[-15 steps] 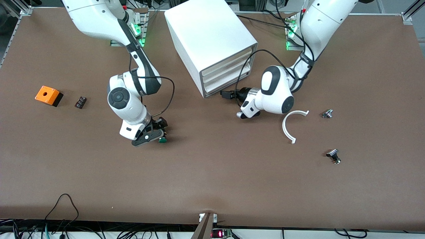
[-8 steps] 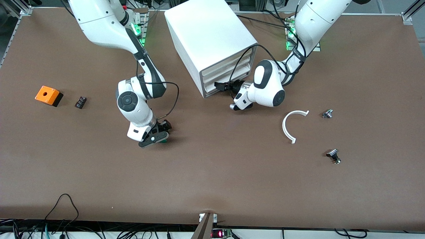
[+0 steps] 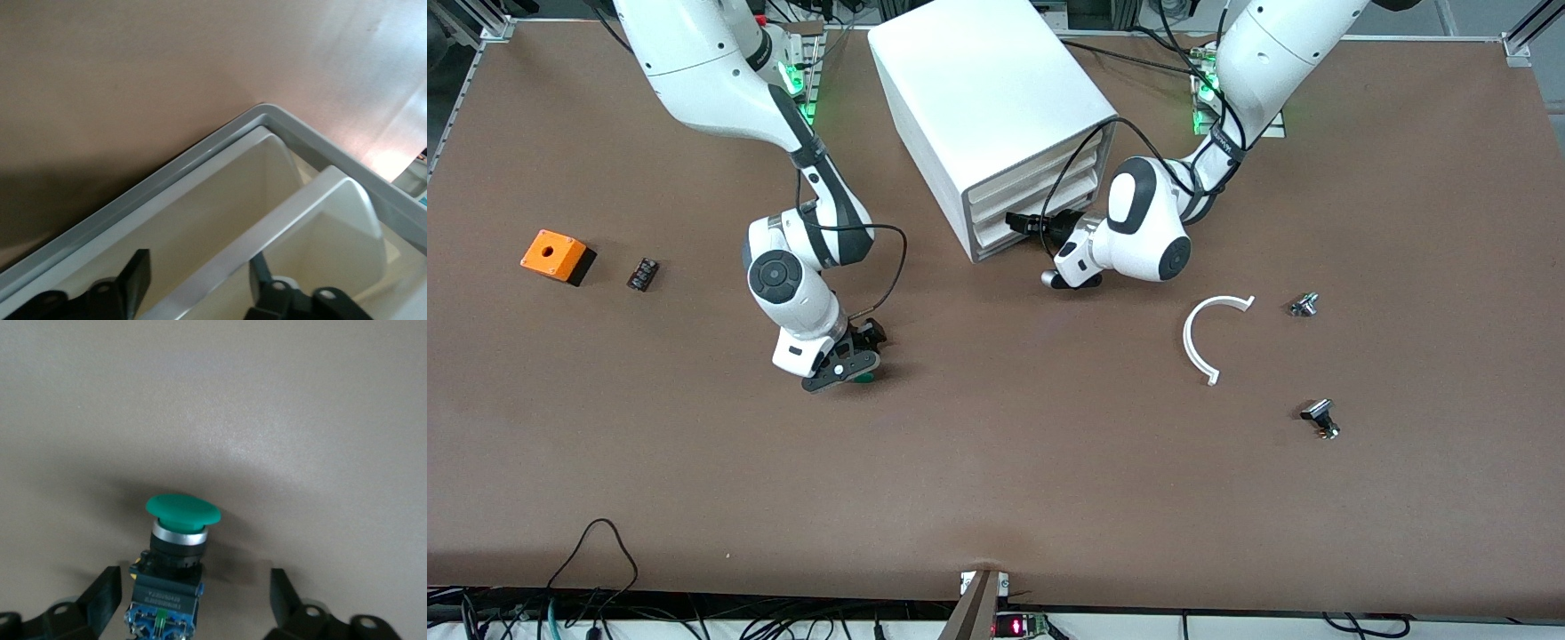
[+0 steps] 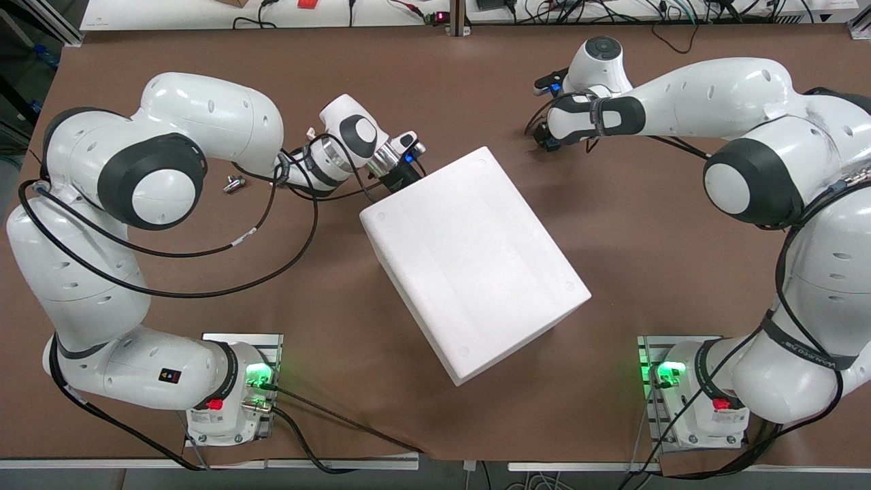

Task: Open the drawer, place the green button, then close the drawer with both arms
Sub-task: 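Pull the drawer open with the left gripper while the right gripper lifts the button, then release the drawer with the left gripper while the right gripper carries the button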

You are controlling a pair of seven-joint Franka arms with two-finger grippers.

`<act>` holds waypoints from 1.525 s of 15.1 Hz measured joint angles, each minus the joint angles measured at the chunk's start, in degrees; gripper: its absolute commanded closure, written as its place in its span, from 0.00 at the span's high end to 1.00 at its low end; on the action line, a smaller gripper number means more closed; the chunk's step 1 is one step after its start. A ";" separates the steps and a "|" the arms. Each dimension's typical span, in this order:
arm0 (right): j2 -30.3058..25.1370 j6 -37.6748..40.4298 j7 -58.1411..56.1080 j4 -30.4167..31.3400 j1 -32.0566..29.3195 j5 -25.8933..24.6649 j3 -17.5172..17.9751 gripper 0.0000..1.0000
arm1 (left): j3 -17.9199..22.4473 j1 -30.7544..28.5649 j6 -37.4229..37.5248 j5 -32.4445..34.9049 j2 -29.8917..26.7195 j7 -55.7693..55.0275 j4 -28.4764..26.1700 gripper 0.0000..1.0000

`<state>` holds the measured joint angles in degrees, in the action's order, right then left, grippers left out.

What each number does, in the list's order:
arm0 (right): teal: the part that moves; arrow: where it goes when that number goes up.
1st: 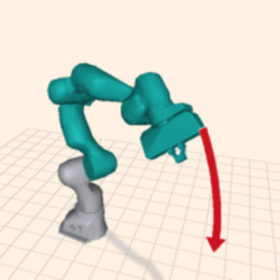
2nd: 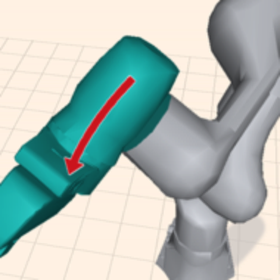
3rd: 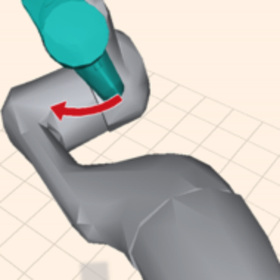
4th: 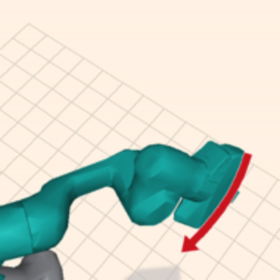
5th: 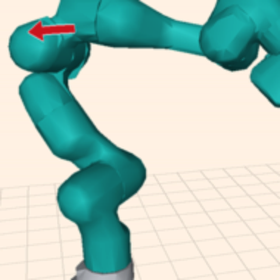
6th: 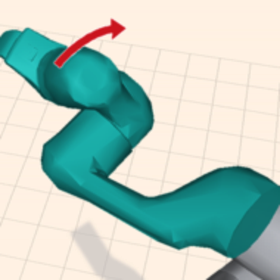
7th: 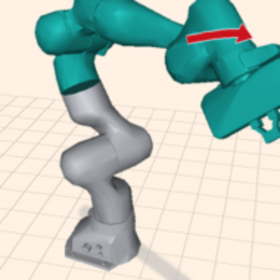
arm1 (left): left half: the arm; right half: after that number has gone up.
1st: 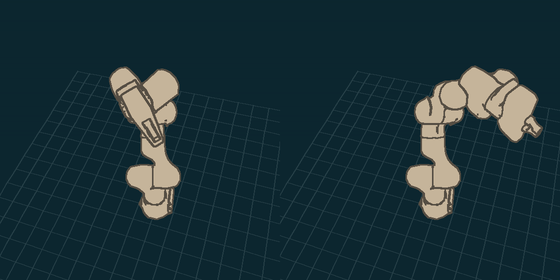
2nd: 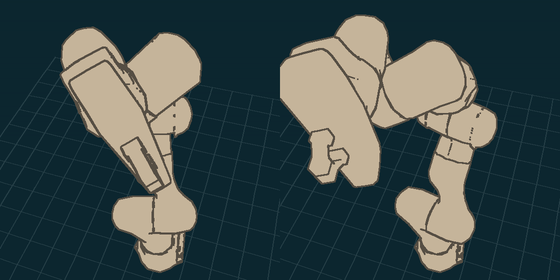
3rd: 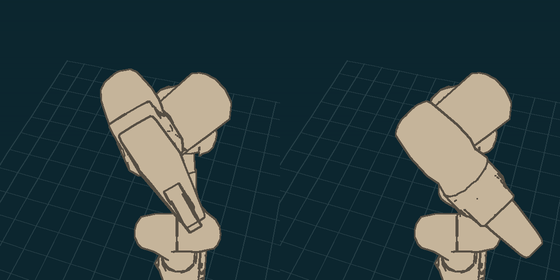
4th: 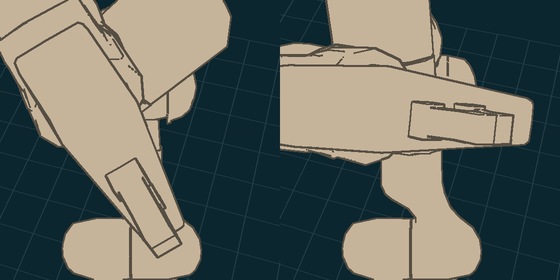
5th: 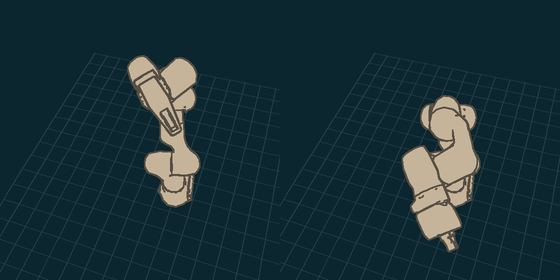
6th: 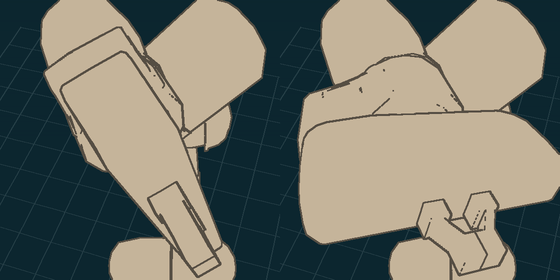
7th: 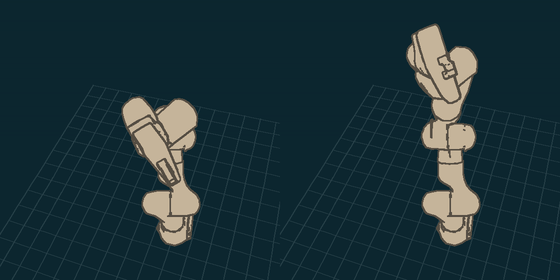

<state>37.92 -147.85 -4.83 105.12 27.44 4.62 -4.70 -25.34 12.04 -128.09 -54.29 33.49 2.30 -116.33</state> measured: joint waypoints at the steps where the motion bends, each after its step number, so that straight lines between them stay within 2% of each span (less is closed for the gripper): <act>1: 0.00 -0.95 0.00 0.46 0.00 0.00 0.00 0.66 | 0.17 -0.33 -0.01 0.00 -0.03 1.23 0.12 0.00; 4: -0.12 -3.02 0.00 1.44 0.02 -0.01 0.04 0.45 | 3.07 -2.21 0.11 -0.06 -0.23 5.27 1.18 0.00; 8: -0.51 -3.14 0.01 1.45 0.04 -0.01 0.06 0.25 | 7.44 -4.17 1.00 -0.05 -0.24 8.09 4.23 0.00; 9: -0.53 -3.27 0.01 1.45 0.04 -0.01 0.07 0.24 | 7.88 -4.20 1.04 -0.05 -0.23 8.57 4.79 0.22; 10: -0.64 -3.56 0.01 1.43 0.05 -0.01 0.09 0.24 | 7.98 -4.19 1.25 -0.05 -0.22 8.76 5.31 0.99; 16: -5.29 -3.89 -0.27 -0.24 0.04 -0.01 -0.08 0.24 | 9.83 -4.08 -0.94 1.90 -0.30 8.77 5.80 1.00; 19: -6.92 -3.72 -0.61 -2.57 0.09 -0.17 -0.01 0.24 | 10.36 -5.69 -4.61 4.61 -2.54 8.69 6.66 1.00; 21: -7.05 -1.48 -1.23 -6.18 0.49 -1.20 0.18 0.24 | 10.50 -8.19 -6.76 5.83 -5.63 8.54 6.96 1.00; 23: -7.09 5.84 -1.71 -12.59 2.09 -3.06 0.43 0.24 | 10.57 -10.72 -7.46 6.49 -9.08 8.55 6.99 1.00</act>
<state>30.83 -142.01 -6.54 92.54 29.53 1.56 -4.27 -14.77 1.32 -135.54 -47.80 24.40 10.85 -109.34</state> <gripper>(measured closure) 0.586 0.000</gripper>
